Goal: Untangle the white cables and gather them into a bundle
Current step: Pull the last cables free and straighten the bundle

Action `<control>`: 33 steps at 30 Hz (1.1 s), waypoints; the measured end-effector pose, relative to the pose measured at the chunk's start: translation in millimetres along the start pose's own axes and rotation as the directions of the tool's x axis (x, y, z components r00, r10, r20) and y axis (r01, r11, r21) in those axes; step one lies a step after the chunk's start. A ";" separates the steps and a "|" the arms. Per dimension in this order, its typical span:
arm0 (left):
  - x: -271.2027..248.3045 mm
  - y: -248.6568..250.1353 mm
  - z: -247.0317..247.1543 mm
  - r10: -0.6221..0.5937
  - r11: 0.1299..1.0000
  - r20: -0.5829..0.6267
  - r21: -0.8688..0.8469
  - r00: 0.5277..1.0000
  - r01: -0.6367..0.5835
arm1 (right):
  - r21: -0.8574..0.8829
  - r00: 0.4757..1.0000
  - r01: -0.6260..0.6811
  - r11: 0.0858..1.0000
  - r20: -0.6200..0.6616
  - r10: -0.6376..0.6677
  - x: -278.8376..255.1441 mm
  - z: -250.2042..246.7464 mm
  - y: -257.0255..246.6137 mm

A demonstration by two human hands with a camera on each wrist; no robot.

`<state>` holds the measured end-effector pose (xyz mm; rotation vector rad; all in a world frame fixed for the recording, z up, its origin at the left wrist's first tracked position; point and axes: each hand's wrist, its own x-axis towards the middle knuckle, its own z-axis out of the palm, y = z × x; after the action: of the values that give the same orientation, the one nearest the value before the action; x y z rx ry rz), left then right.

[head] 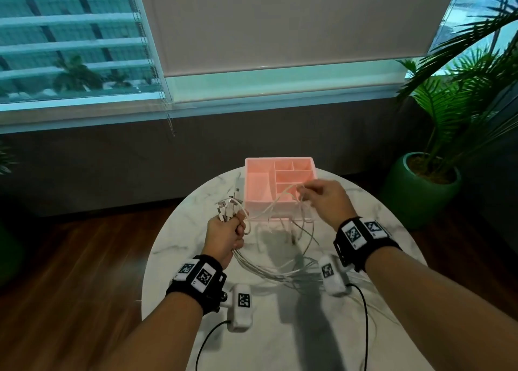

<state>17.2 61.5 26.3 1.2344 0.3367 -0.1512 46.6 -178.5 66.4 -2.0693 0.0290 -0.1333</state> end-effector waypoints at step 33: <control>7.4 0.6 1.0 0.071 0.996 -0.047 -0.056 0.996 -0.073 | 0.598 0.999 -0.014 0.801 0.046 -0.017 19.7 -43.3 -100.3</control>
<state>24.5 61.3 24.6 1.1925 0.3329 -0.0514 58.1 -169.5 176.5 -1.4315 -0.0414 -0.0780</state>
